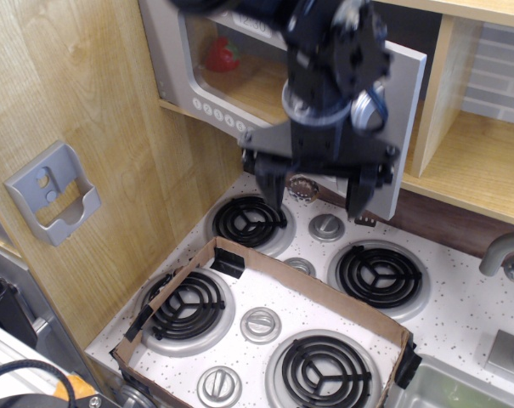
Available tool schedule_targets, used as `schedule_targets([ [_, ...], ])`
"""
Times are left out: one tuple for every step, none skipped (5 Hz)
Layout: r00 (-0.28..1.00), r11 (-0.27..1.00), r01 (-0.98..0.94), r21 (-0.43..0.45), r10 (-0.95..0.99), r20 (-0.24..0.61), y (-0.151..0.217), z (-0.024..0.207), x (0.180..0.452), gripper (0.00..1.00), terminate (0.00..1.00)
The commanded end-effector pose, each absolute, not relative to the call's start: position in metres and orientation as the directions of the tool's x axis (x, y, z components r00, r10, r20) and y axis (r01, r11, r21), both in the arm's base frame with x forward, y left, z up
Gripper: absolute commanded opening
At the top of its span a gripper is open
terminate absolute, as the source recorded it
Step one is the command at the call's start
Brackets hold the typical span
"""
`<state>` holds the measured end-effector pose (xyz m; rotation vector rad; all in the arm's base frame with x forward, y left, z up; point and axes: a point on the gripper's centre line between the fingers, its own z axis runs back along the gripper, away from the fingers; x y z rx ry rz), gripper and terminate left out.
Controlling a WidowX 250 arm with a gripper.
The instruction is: Open microwave
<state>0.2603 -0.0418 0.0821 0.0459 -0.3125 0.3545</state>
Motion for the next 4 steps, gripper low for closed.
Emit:
schedule_targets([
  [0.879,0.95,-0.308,-0.039,0.3,0.37,-0.096,0.103,0.267,1.0,0.0],
  [0.916,0.983,-0.154,-0.098,0.179,0.358,-0.124,0.097,0.278,1.0,0.0],
  [0.929,0.994,-0.03,-0.102,0.065,0.364,-0.156,0.09,0.3,1.0,0.0],
  [0.924,0.991,0.068,-0.113,-0.02,0.381,-0.179,0.09,0.317,1.0,0.0],
])
